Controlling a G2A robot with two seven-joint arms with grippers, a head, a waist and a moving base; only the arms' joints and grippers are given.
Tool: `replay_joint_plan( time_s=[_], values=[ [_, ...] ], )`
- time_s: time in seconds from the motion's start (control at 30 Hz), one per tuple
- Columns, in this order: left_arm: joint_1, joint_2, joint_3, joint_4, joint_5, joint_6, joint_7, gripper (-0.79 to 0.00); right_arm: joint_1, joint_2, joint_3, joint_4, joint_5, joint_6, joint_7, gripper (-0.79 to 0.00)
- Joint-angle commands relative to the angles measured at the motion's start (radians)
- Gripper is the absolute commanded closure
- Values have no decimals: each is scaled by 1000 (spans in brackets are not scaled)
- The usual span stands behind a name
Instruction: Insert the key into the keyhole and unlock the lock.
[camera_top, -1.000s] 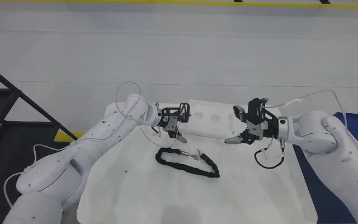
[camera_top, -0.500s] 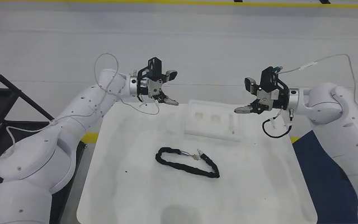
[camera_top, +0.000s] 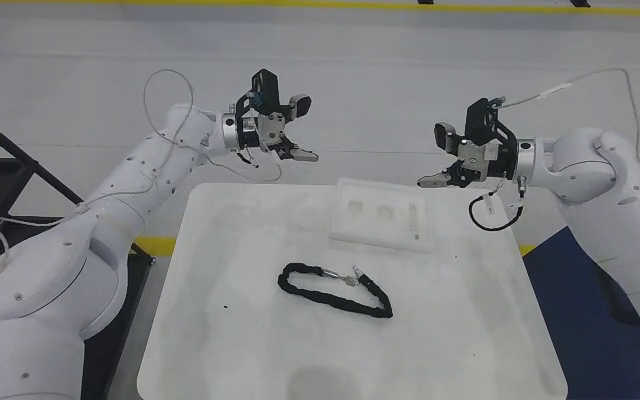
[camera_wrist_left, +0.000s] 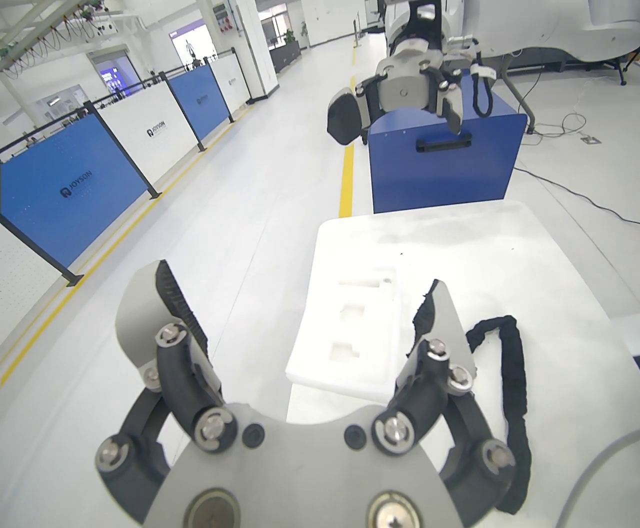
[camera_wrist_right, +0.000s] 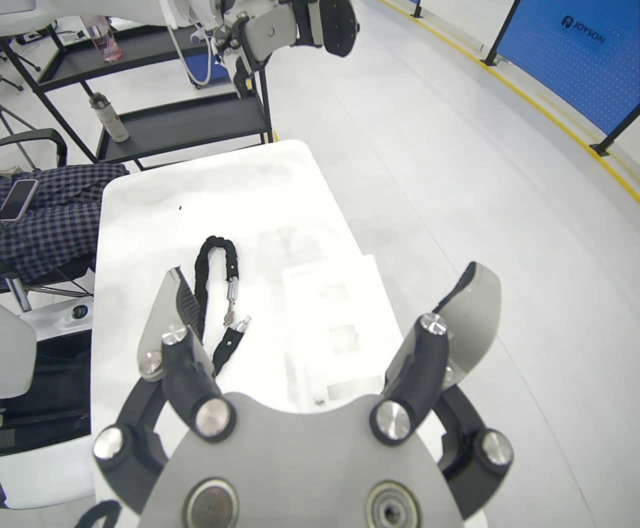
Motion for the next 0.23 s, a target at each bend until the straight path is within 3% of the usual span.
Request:
replay_joint_plan(
  time_s=[0.0,0.2],
  values=[
    [4,0,0,-8,-29,0,-25,-785,0,0,0,0,-1,0,1,-785],
    [4,1,0,-8,-29,0,-25,-785,0,0,0,0,-1,0,1,-785]
  ],
)
